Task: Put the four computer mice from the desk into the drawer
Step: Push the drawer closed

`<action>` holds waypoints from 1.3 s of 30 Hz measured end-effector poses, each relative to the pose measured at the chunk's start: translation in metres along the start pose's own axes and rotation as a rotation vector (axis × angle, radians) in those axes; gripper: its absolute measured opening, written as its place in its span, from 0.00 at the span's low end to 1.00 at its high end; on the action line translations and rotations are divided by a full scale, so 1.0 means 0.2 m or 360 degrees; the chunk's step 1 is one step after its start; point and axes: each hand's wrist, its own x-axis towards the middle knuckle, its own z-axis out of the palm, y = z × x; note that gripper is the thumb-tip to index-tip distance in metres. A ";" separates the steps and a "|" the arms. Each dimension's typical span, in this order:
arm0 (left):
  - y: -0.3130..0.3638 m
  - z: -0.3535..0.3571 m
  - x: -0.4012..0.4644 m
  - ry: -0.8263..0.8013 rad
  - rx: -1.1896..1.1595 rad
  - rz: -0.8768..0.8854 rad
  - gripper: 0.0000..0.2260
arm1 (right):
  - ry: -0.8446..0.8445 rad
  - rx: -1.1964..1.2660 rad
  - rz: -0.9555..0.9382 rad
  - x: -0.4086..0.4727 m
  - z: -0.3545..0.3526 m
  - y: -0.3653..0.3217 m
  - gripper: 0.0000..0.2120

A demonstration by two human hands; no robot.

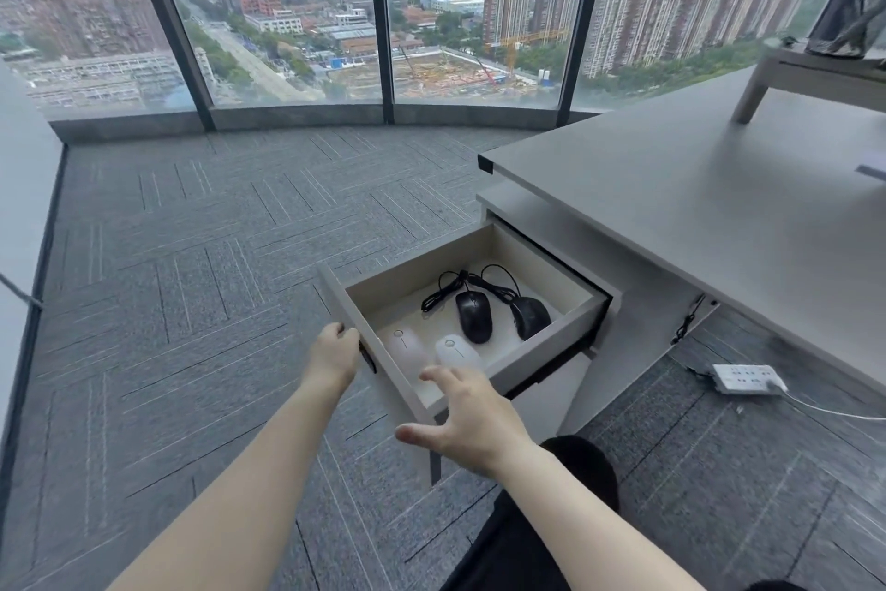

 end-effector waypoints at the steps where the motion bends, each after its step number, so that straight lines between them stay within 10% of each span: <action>1: -0.01 0.02 -0.03 -0.0043 -0.0108 -0.0024 0.13 | 0.0019 -0.0016 -0.0007 -0.02 0.01 0.00 0.37; 28: 0.46 0.83 0.12 -0.0611 -0.0569 0.0009 0.12 | 0.0887 0.0299 0.0804 0.09 -0.25 0.62 0.43; 39: 0.67 1.18 0.16 -0.0802 -0.0682 -0.0080 0.33 | 0.0974 0.0583 0.1129 0.22 -0.41 0.94 0.42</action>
